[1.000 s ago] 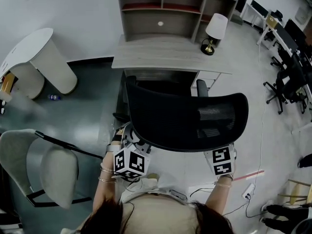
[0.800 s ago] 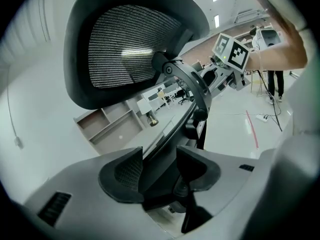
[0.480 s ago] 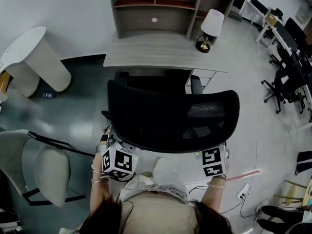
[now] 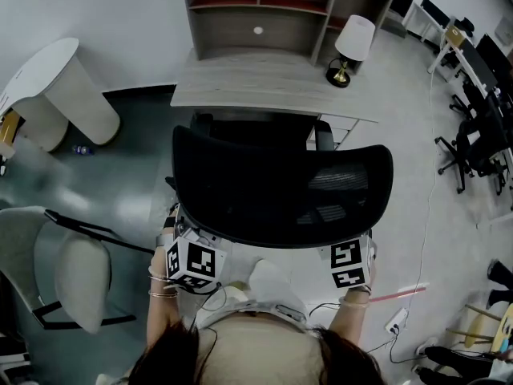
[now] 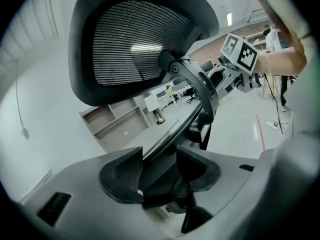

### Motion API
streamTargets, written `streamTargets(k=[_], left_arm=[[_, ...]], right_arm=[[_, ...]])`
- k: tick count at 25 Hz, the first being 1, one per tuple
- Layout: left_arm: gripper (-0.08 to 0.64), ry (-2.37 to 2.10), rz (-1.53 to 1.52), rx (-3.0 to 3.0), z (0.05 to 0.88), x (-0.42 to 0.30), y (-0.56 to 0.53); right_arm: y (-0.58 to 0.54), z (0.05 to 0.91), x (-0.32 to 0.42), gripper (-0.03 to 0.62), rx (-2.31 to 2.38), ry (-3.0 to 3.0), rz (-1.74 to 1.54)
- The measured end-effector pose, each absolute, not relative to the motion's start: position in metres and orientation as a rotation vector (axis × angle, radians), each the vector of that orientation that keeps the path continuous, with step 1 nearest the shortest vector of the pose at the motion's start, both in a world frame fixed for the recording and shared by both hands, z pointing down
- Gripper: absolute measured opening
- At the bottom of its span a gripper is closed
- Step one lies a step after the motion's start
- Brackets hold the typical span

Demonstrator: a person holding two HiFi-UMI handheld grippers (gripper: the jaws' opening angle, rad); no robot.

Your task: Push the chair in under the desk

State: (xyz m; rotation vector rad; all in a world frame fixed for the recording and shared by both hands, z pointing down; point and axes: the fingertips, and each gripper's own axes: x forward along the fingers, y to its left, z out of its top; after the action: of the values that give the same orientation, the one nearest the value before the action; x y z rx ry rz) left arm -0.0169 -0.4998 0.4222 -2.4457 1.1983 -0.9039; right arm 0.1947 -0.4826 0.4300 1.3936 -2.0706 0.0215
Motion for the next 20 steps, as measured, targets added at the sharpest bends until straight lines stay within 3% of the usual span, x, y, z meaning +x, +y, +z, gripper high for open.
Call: streamTargets(k=[20], left_arm=[[0.215,1.211,-0.881,-2.482,0.421,-0.016,-0.516]], right_arm=[[-0.498,0.429,0.198,0.236,1.412,-2.08,-0.006]])
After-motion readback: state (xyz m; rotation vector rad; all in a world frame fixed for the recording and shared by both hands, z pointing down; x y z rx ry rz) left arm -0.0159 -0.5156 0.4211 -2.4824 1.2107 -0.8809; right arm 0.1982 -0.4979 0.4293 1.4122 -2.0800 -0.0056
